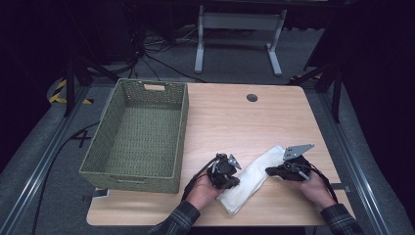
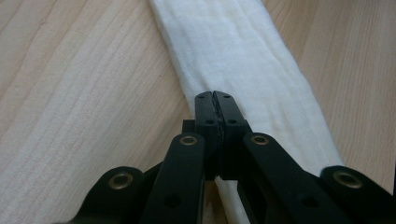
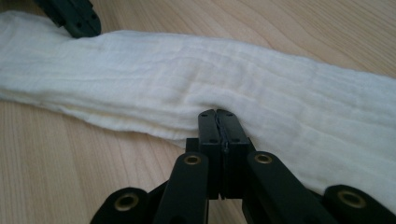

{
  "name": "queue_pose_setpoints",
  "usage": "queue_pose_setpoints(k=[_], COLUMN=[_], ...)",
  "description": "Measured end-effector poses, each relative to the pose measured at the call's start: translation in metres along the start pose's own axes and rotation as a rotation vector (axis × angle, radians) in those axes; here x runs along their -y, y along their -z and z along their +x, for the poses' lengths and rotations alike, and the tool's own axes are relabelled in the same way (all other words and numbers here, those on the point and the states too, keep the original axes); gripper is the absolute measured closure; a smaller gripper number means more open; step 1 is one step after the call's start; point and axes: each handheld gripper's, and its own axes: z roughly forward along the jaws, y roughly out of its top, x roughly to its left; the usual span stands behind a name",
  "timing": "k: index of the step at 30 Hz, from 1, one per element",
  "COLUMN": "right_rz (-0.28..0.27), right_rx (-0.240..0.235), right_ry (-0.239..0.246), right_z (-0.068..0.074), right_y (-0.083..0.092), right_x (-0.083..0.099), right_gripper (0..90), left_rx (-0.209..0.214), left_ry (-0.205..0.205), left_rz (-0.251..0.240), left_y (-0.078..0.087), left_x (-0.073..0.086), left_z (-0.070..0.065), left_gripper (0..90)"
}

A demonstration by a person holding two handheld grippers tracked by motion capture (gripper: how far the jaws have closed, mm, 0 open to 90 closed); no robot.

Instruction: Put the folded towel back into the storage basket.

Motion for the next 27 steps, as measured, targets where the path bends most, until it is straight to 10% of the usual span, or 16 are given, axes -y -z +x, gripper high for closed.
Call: queue_pose_setpoints(k=[27], right_rz=[-0.012], right_rx=[-0.002], right_ry=[0.057], right_z=[-0.007], right_y=[-0.031], right_x=[-0.035], right_gripper=[90.0], left_rx=[0.085], left_ry=[-0.095], left_rz=[0.019], left_y=[-0.014], left_x=[-0.006], left_z=[-0.035], left_gripper=[89.6])
